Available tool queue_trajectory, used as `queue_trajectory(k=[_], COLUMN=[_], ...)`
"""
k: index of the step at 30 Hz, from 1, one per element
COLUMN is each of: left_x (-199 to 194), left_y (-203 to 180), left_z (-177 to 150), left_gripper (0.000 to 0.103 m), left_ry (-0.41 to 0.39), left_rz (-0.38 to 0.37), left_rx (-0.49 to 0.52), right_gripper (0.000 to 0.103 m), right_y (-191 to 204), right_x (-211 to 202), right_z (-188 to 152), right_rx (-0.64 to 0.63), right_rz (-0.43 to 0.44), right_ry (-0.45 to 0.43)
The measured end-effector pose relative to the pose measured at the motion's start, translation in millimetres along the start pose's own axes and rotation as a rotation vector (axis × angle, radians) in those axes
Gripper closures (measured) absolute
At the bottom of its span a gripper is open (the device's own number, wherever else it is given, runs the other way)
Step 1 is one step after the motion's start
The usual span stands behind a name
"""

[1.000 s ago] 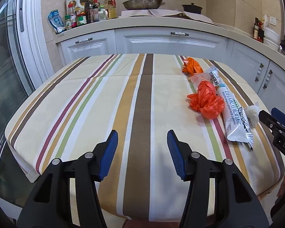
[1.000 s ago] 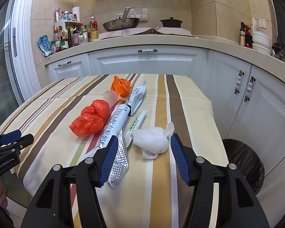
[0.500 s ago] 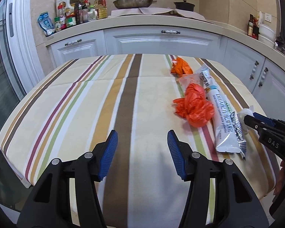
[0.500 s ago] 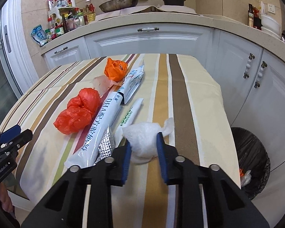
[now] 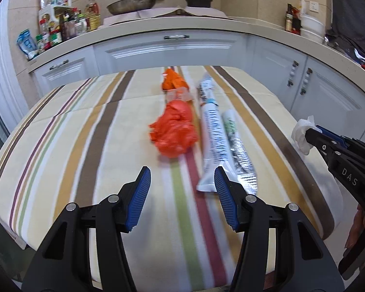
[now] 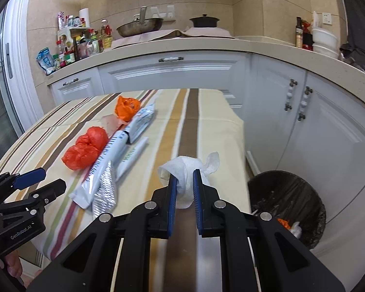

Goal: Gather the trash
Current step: 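Grasp the white tissue with the right gripper and lift it, then grasp the foil packet with the left gripper while the right holds the tissue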

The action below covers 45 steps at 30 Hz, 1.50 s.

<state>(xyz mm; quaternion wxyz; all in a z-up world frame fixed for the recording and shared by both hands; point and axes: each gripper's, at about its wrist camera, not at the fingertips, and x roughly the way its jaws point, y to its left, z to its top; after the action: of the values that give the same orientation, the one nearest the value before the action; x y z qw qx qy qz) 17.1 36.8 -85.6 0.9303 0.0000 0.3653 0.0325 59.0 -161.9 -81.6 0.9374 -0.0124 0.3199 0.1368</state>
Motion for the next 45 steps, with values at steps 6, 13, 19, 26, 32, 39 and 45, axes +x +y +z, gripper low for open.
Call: queue_trajectory(k=[6,13,19,26,32,39,45], left_x=[5,-3,6,22,30,28,17], left_y=[-25,-46,-65,-66,-68,-75,-79], left_z=[-2,-8,-20,-19,-13,-13,-19], left_gripper=[0.041,0.046,0.058,0.059,0.067,0.078,0.079], left_ry=[0.022,0.003,0.056,0.08,0.071,0.052,0.035], left_rz=[-0.021,-0.016,-0.029,-0.021,-0.028,-0.031,-0.033], left_rx=[0.021,0.018,0.049,0.008,-0.013,0.019,0.069], right_gripper=[0.089,0.089,0.089,0.089,0.089,0.089,0.089], right_y=[-30,-51,-66,-79,-88,-93,-93], right_x=[-8,-9,-11,-12,-10,-8,-9], right_z=[-10,-20,-27,-30,-33,-35,-35], right_rx=[0.054,0.097,0.131,0.159,0.176,0.179,0.176], right_rz=[-0.017,-0.012,-0.006,-0.007,-0.013,-0.018,-0.022], right_ry=[-0.008,-0.009,-0.013,-0.019,-0.017,-0.009,-0.012])
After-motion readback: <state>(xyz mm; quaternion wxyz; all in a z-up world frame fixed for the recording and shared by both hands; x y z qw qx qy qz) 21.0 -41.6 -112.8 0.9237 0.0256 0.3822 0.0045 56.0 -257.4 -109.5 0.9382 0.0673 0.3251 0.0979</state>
